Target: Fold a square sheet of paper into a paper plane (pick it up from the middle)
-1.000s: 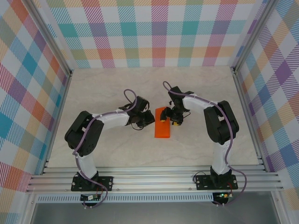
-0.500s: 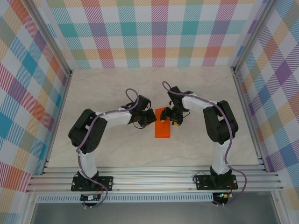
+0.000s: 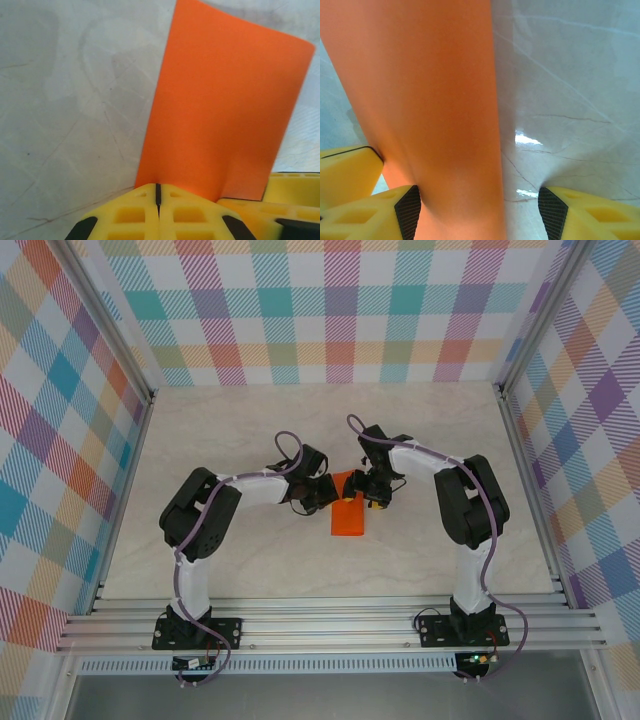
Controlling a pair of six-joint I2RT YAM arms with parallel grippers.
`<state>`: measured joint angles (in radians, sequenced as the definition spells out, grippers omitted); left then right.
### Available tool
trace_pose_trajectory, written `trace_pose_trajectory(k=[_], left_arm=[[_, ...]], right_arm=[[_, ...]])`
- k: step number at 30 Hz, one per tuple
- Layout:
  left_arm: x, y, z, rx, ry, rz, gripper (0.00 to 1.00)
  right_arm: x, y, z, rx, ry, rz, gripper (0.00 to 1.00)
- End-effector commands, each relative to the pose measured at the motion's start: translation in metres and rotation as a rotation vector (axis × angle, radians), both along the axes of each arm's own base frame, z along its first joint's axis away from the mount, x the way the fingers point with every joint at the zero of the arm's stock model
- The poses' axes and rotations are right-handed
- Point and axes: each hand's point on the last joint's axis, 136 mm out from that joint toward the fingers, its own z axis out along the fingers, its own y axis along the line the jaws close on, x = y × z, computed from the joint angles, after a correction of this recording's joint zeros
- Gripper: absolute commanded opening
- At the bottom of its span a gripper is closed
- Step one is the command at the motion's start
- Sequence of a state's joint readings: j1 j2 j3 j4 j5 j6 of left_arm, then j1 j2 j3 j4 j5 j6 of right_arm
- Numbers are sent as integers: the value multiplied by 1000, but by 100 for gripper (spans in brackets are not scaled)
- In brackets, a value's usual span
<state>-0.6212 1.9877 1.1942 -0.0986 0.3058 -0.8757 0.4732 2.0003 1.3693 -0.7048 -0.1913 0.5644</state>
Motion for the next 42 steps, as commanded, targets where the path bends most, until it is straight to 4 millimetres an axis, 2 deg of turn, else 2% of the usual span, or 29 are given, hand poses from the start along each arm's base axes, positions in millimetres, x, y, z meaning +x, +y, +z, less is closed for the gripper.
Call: trace_pose_trajectory(k=[1, 11, 14, 18, 22, 25, 28, 30, 32, 42], left_arm=[[0, -7, -2, -11, 18, -6, 0], [-13, 10, -21, 90, 57, 6, 0], [-15, 13, -23, 108, 57, 0, 0], [-16, 15, -26, 130, 59, -8, 0], [-15, 16, -26, 136, 57, -11, 0], [-15, 15, -25, 134, 56, -14, 0], [-15, 15, -25, 135, 53, -18, 0], [-15, 14, -26, 134, 55, -20, 0], [-14, 13, -26, 130, 56, -22, 0], [-13, 8, -26, 120, 53, -43, 0]], right_arm=[[-13, -13, -31, -88, 66, -3, 68], [-11, -10, -24, -71, 53, -1, 69], [-5, -5, -8, -39, 15, 5, 70], [6, 3, 29, 28, -84, 18, 73], [9, 1, 53, 67, -150, 8, 75], [8, 3, 64, 141, -181, -5, 69], [3, 25, 75, 321, -175, 37, 49], [1, 34, 73, 375, -148, 53, 36], [1, 36, 64, 386, -123, 45, 30], [3, 26, 29, 357, -67, 2, 28]])
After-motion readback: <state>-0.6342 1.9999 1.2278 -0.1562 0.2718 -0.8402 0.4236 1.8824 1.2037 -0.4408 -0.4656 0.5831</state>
